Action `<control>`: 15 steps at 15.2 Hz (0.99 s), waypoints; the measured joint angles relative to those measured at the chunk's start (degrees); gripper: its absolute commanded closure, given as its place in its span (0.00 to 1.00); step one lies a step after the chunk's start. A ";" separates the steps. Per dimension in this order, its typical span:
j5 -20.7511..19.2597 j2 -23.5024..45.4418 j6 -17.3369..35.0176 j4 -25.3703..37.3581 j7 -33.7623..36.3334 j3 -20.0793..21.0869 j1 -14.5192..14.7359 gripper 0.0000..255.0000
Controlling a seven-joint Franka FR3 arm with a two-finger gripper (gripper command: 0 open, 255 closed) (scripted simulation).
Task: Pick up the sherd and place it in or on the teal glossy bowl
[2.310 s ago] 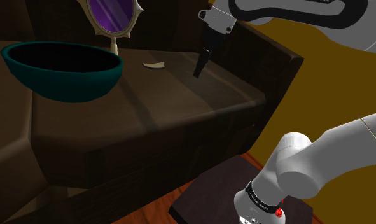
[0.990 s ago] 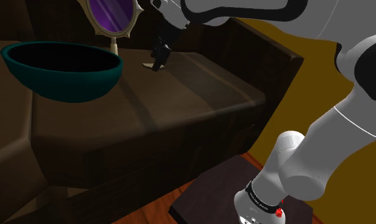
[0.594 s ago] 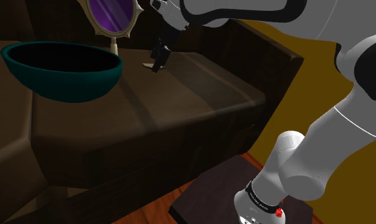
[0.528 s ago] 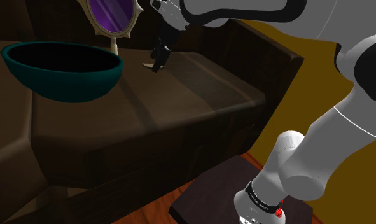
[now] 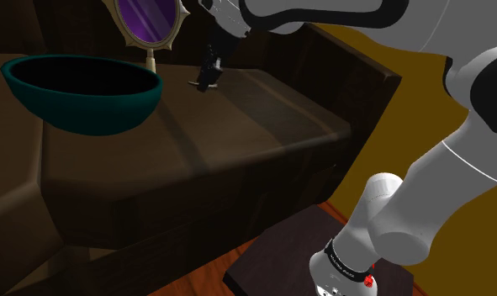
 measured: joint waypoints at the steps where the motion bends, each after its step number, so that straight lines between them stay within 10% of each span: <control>1: 0.02 -0.06 -0.01 -0.03 -0.05 -0.01 0.00 1.00; 15: -0.18 1.54 -9.19 10.12 0.52 -0.07 -0.22 1.00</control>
